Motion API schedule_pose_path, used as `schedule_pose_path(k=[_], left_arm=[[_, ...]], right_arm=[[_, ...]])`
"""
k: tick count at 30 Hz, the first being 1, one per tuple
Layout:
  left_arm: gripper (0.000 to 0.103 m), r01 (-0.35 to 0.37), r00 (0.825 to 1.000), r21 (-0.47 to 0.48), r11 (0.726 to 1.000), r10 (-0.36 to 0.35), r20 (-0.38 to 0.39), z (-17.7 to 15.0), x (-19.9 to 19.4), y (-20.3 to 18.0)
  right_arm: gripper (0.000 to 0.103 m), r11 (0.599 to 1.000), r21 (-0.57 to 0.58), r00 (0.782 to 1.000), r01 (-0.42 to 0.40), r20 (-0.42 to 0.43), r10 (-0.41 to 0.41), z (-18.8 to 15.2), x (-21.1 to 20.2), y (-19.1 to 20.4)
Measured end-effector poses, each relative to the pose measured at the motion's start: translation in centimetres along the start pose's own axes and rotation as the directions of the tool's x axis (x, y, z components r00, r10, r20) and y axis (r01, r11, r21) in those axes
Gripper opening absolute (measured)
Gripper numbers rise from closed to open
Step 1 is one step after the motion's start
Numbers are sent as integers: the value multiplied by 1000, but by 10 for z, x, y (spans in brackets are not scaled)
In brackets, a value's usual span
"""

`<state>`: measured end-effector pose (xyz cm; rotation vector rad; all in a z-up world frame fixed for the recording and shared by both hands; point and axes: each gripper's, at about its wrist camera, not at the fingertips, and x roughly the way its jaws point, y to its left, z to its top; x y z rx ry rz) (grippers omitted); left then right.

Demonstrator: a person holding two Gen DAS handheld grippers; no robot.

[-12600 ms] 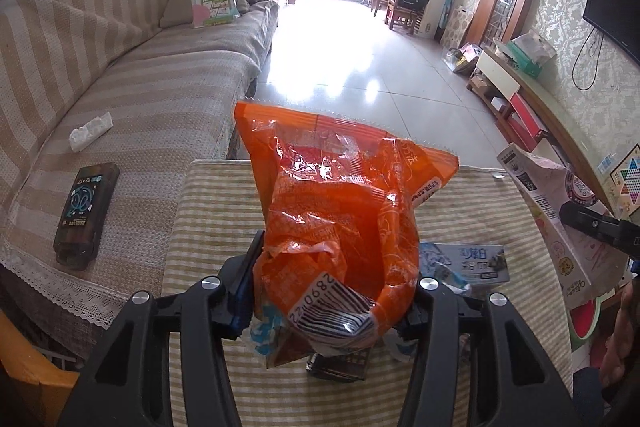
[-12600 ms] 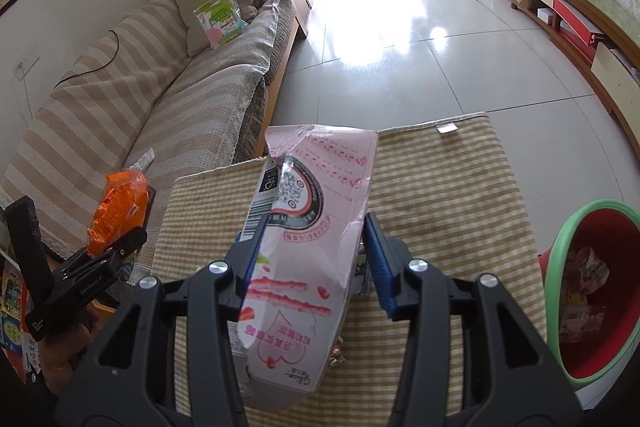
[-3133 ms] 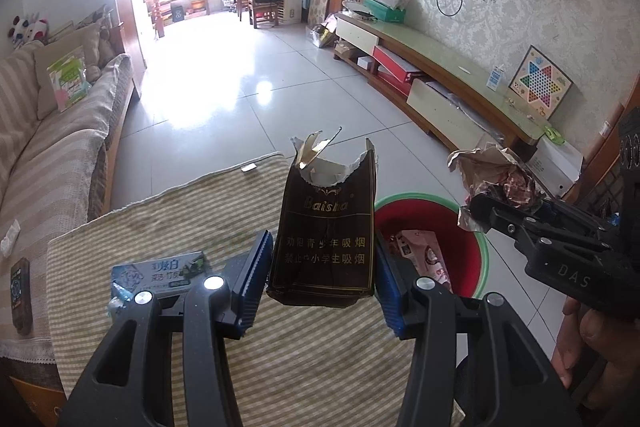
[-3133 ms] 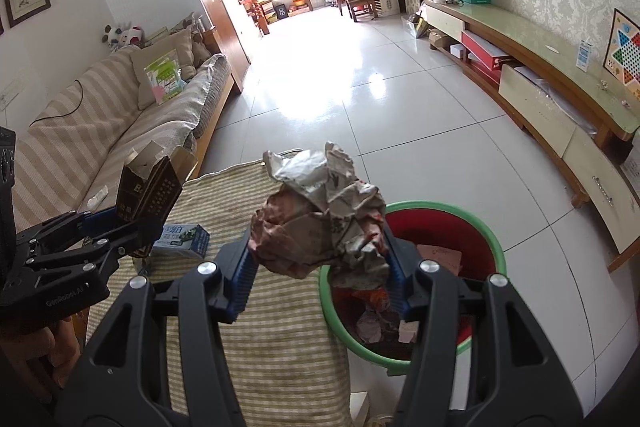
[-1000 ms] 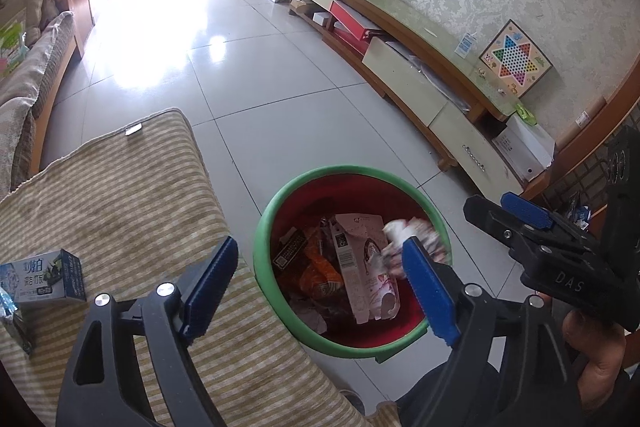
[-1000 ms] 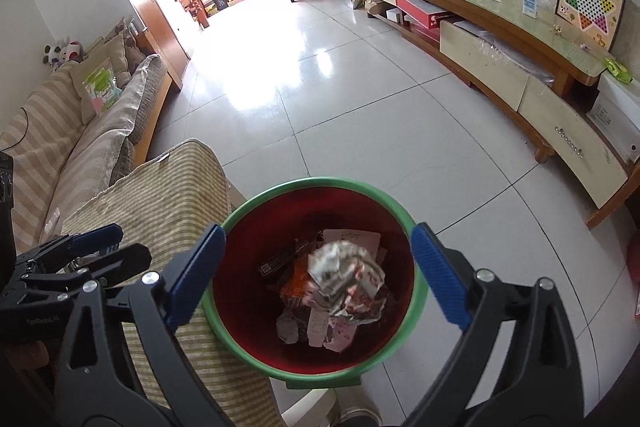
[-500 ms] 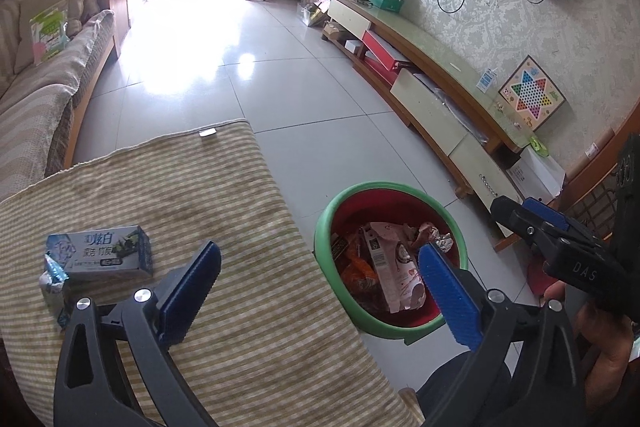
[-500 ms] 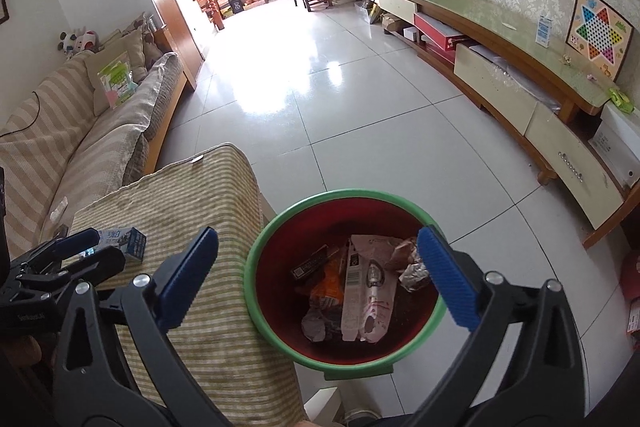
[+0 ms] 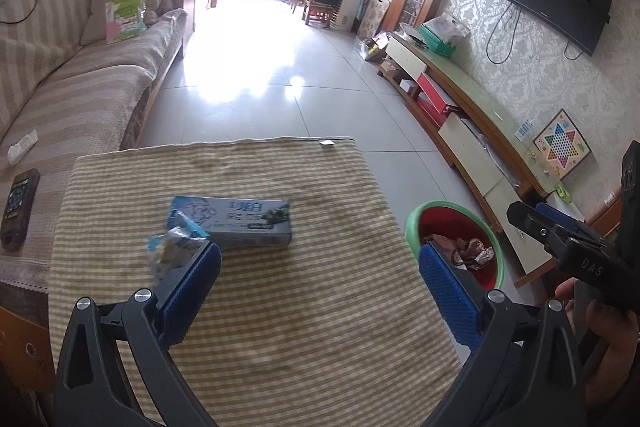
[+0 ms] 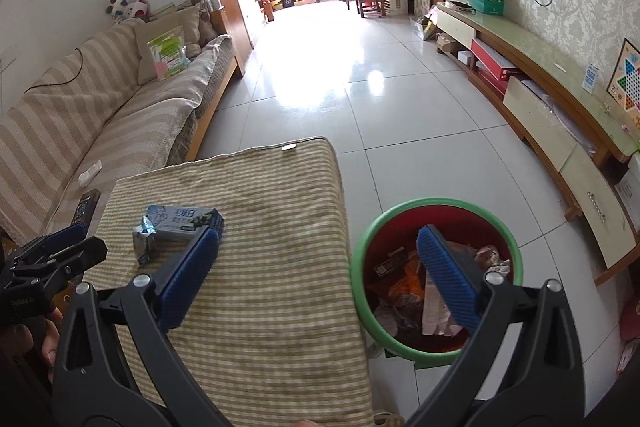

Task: Collect trash
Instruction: 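Move both tools back over the table toward the blue box and snack bag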

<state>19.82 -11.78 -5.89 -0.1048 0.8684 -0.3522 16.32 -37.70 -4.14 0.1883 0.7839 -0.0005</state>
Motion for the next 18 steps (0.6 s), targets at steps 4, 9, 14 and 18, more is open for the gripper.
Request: schedule_pose_path(k=[4,9,14,18], left_arm=[[95,-37,999,-50,998,37,11,-8,-16,37],[95,-72,997,-94,993,75,27,-21,-33,75],[95,-90,996,-128,988,91,1,-32,-34,104],[95,-91,996,-130,987,89,-23,-40,-27,119]], right_arm=[[98,999,-43,1000,-26,-7,26,-1,4,33],[98,994,-96,998,-57,-31,54,-7,11,73],[98,987,-139,996,-84,-54,77,-14,20,104],[98,980,-167,993,-103,-68,93,-19,28,125]])
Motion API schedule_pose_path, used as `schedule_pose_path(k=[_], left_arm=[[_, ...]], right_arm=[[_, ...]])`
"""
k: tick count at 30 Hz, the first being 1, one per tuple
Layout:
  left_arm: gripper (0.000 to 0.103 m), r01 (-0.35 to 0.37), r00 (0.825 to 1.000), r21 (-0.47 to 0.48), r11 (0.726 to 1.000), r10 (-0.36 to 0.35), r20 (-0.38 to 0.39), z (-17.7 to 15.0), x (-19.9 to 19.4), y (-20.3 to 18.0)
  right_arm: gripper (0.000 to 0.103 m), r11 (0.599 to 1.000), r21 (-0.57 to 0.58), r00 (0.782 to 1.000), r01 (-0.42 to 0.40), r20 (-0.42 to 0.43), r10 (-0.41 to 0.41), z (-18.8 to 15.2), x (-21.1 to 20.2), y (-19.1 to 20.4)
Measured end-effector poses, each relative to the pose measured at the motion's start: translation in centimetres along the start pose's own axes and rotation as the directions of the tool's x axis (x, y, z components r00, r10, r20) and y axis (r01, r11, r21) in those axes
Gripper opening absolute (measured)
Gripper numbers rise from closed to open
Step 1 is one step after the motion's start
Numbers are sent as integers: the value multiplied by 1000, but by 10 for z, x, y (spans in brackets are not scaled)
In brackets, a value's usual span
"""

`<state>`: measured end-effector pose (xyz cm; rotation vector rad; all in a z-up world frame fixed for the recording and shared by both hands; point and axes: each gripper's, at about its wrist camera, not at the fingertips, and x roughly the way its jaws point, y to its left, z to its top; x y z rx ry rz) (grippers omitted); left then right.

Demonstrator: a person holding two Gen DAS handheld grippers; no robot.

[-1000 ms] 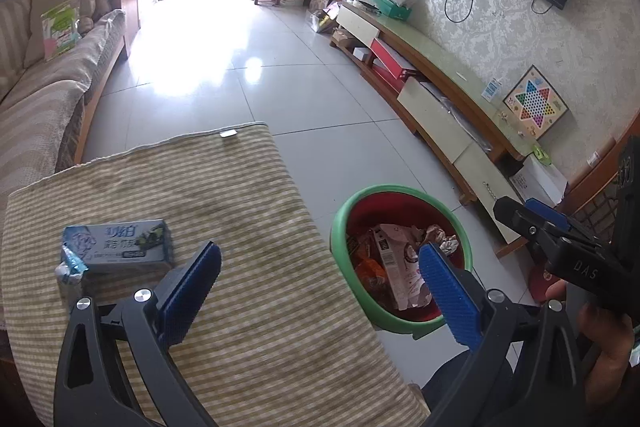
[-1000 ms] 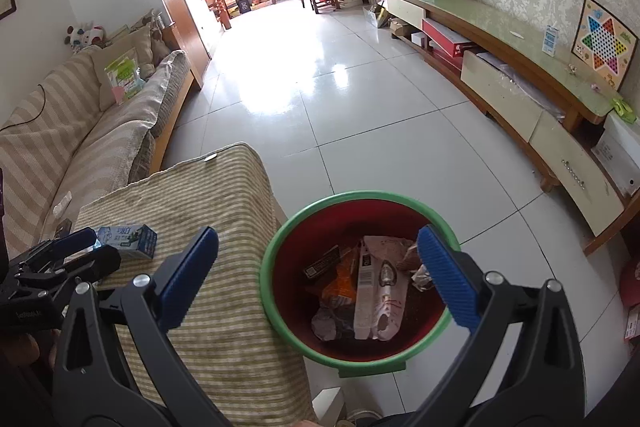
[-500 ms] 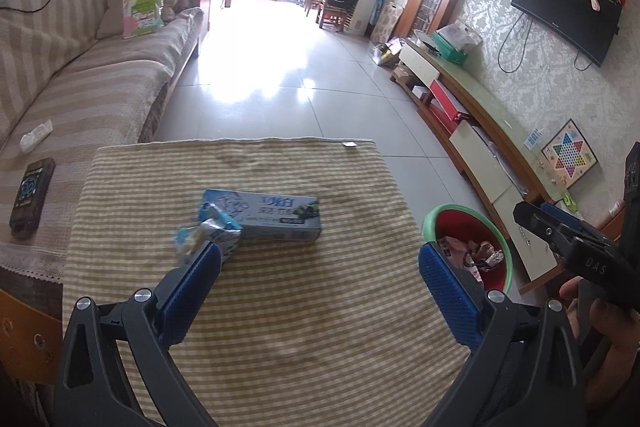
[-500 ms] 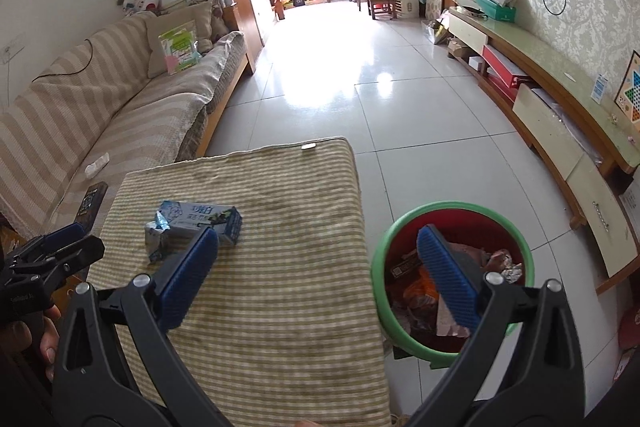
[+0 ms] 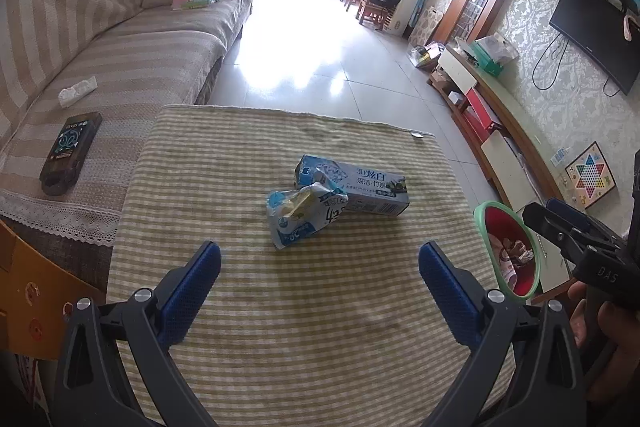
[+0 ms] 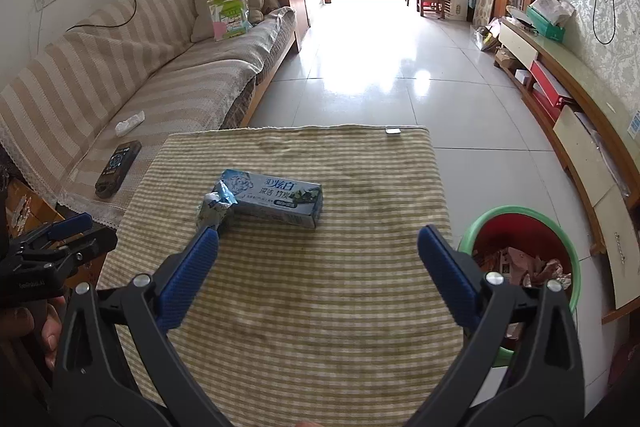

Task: Collect trash
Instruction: 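Move both tools back over the table toward the blue box and snack bag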

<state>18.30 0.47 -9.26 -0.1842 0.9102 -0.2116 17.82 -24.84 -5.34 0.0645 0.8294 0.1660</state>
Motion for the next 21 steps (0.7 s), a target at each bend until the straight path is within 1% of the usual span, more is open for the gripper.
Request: schedule_pose_path(k=[6,15,21], left_arm=[[95,2,999,31,1000,-1,-37,-6,18,6],[95,-22,996,77,997,29,-83,-4,52,7],[95,-46,991,145,988,63,-117,0,82,4]], right_arm=[[98,1000,-3,999,-24,-40,24,-4,22,10],[98,1000,-2,997,-18,-70,18,-2,50,9],[98,1000,4,996,-15,-89,15,1,71,4]])
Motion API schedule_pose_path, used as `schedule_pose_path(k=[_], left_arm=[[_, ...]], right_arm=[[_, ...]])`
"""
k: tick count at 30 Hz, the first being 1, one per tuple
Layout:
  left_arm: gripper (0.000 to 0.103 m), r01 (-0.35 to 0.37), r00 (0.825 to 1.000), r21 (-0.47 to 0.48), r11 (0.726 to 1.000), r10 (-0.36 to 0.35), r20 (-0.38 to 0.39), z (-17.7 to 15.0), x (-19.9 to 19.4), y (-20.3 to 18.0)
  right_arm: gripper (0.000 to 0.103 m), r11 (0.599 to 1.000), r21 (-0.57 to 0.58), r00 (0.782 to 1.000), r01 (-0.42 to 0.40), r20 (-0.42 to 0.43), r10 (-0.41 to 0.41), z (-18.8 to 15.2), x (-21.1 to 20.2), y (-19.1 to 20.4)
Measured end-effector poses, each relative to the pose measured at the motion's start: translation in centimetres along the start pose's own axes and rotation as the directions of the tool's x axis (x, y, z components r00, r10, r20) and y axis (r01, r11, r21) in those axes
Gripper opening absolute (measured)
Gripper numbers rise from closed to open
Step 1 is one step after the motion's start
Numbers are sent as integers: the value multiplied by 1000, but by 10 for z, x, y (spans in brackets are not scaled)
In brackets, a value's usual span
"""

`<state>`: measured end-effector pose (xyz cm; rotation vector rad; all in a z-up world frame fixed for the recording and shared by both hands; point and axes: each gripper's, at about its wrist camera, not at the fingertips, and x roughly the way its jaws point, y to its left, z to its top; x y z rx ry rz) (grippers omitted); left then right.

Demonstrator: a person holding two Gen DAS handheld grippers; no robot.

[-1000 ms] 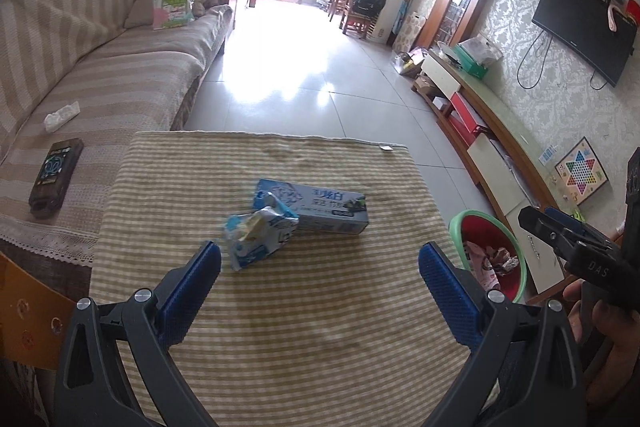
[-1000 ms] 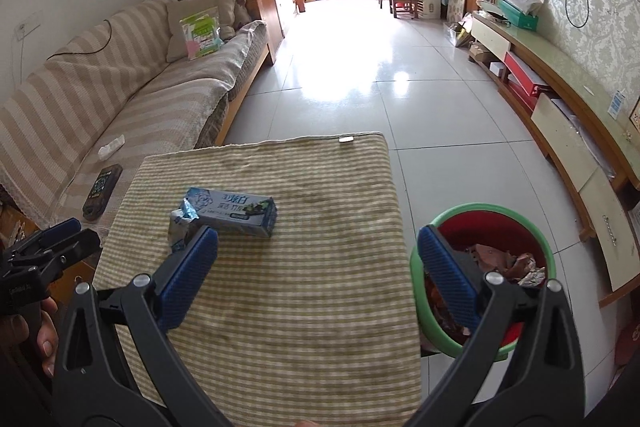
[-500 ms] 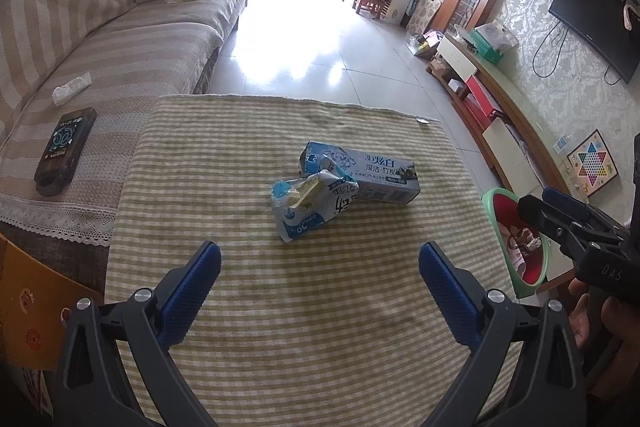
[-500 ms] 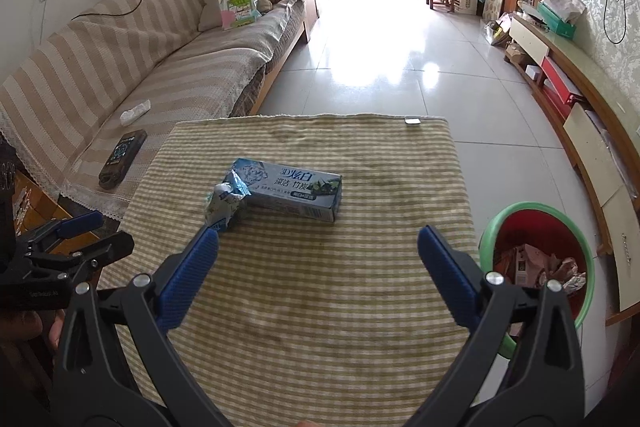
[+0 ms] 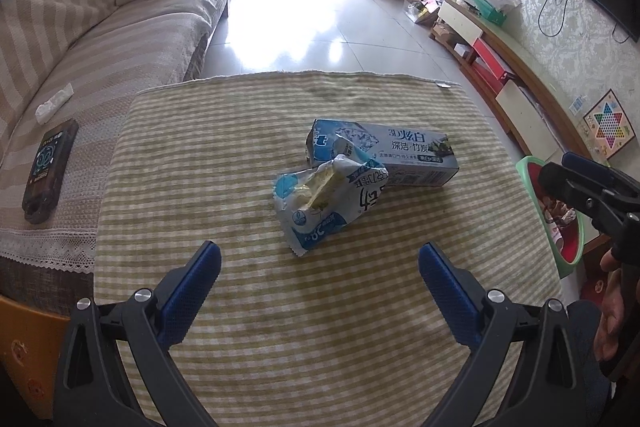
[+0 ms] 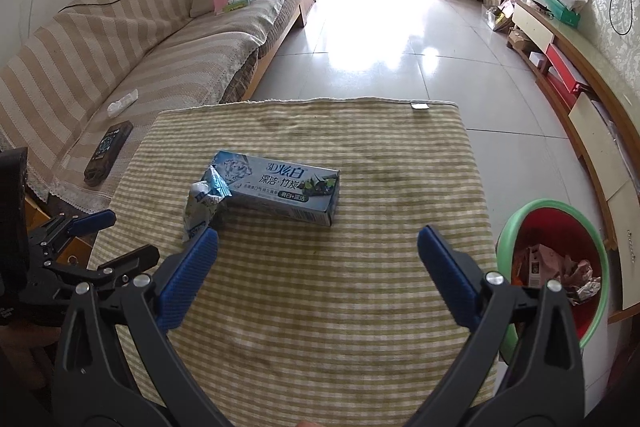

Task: Collect trash
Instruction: 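Move both tools back over the table toward the blue box and snack bag, then grasp the blue-and-white snack bag with the left tool while the right tool grasps the blue toothpaste box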

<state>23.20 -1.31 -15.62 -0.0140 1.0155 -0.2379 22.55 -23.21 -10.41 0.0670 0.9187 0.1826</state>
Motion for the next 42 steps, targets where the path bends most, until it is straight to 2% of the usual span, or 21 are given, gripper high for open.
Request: schedule_pose_path(k=[10,12,19,21,23,28,29,32,37,42], left_arm=[[94,-37,999,99,994,41,-34,15,44,-6],[91,-52,998,117,992,57,-40,18,52,-7],[87,-63,996,118,991,71,-61,23,73,-7],[79,-60,996,117,991,68,-62,24,77,-8],[77,-60,995,112,992,68,-70,25,80,-8],[61,-66,996,113,991,72,-53,27,79,-6],[54,-66,996,108,992,72,-52,27,79,-4],[48,-57,997,72,996,61,-54,26,77,4],[47,-62,997,24,998,63,-35,20,68,18],[46,-71,997,-45,996,70,-14,15,53,37]], right_arm=[[98,1000,-10,1000,1,-25,-1,9,35,-9],[98,1000,-3,1000,1,-30,-1,10,40,-13],[98,1000,7,999,-2,-50,2,10,58,-20],[98,1000,11,998,-3,-56,4,9,63,-21],[98,1000,16,998,-7,-63,8,9,68,-23],[98,1000,16,998,-18,-65,19,11,75,-26],[98,1000,13,998,-27,-65,27,12,77,-25],[98,998,-22,996,-63,-67,62,16,82,-21],[98,990,-114,994,-86,-76,77,22,91,-6],[98,959,-266,993,-96,-91,74,24,110,13]])
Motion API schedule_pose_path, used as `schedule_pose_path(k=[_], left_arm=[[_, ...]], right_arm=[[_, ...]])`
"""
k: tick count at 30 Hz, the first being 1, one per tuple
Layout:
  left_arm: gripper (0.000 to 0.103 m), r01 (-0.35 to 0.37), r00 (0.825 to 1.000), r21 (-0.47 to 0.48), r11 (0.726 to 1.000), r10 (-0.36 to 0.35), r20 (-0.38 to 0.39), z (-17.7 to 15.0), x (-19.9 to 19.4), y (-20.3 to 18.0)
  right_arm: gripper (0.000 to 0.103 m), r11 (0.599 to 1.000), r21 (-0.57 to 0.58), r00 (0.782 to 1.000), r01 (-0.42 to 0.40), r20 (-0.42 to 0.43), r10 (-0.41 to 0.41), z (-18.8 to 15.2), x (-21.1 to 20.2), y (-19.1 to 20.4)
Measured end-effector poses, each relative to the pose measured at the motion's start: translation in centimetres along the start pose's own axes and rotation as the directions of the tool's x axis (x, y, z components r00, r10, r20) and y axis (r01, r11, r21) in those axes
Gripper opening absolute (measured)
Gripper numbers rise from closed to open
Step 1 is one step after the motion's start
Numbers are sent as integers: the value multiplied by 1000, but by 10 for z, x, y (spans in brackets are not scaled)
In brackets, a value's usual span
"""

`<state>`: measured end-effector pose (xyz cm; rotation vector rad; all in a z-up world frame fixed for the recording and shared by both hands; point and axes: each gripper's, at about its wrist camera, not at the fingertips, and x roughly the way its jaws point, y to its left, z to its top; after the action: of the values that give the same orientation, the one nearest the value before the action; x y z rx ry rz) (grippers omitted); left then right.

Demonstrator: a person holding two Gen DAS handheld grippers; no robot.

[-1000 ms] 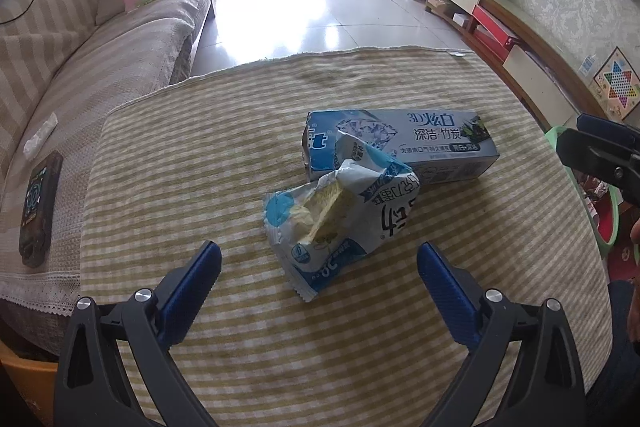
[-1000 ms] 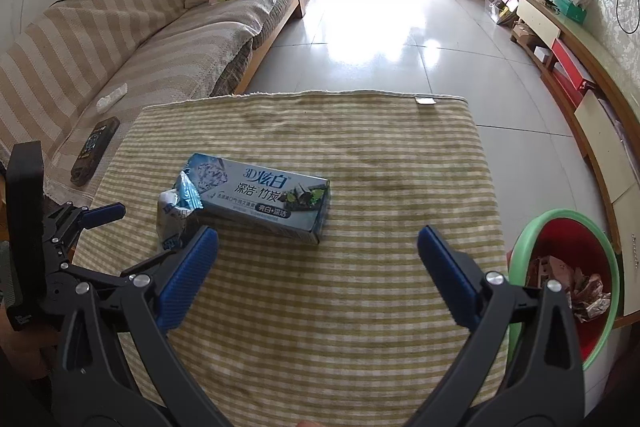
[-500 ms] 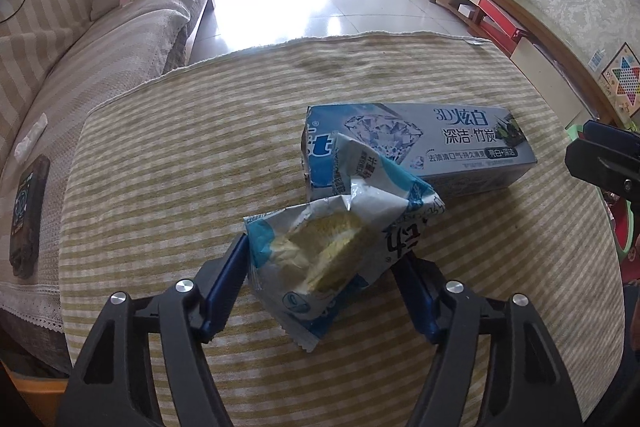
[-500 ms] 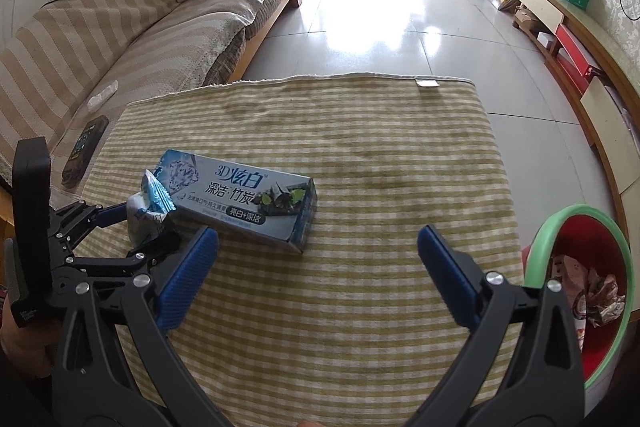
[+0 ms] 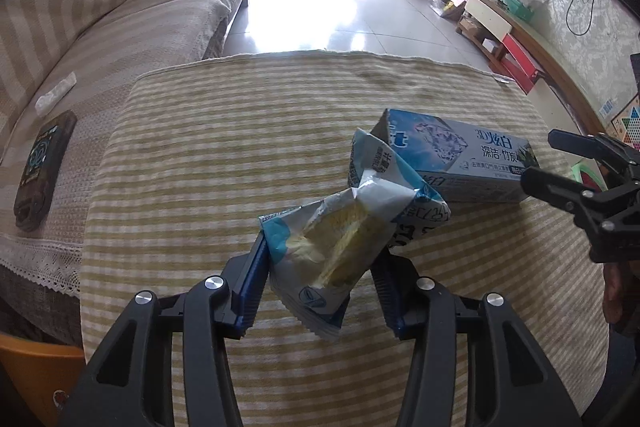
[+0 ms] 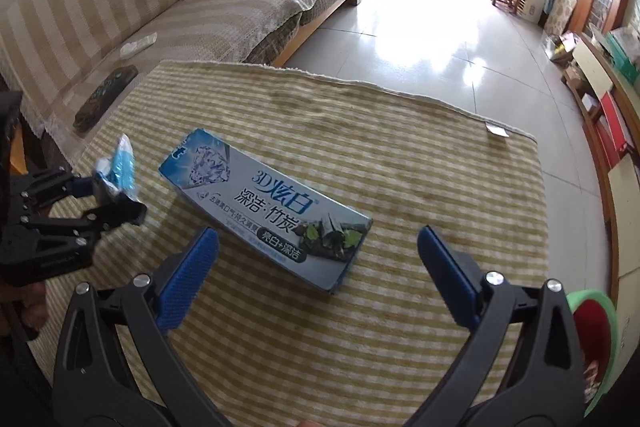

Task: Collect trash
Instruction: 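Grasp the blue-and-white snack bag with the left tool while the right tool grasps the blue toothpaste box, then carry the snack bag and toothpaste box over the red bin and release both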

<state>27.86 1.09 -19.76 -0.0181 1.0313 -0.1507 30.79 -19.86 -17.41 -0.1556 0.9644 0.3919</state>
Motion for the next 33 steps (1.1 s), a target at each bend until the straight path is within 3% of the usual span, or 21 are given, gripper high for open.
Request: schedule_pose_path(k=[6,11,15,25,33], left_arm=[[46,13,1000,-73,997,-11,27,-3,-16,17],[46,26,999,-95,995,-23,40,-4,-21,21],[46,35,998,-103,994,-30,47,-5,-23,23],[46,58,997,-127,990,-51,52,-14,-28,23],[46,67,996,-125,990,-59,68,-14,-39,26]], right_arm=[[98,980,-196,999,-28,-44,19,9,22,24],[98,958,-288,997,2,-75,-25,11,36,36],[97,957,-289,994,5,-100,-36,13,44,35],[77,967,-254,990,27,-125,-60,14,37,30],[61,979,-204,982,-4,-186,-35,7,24,34]])
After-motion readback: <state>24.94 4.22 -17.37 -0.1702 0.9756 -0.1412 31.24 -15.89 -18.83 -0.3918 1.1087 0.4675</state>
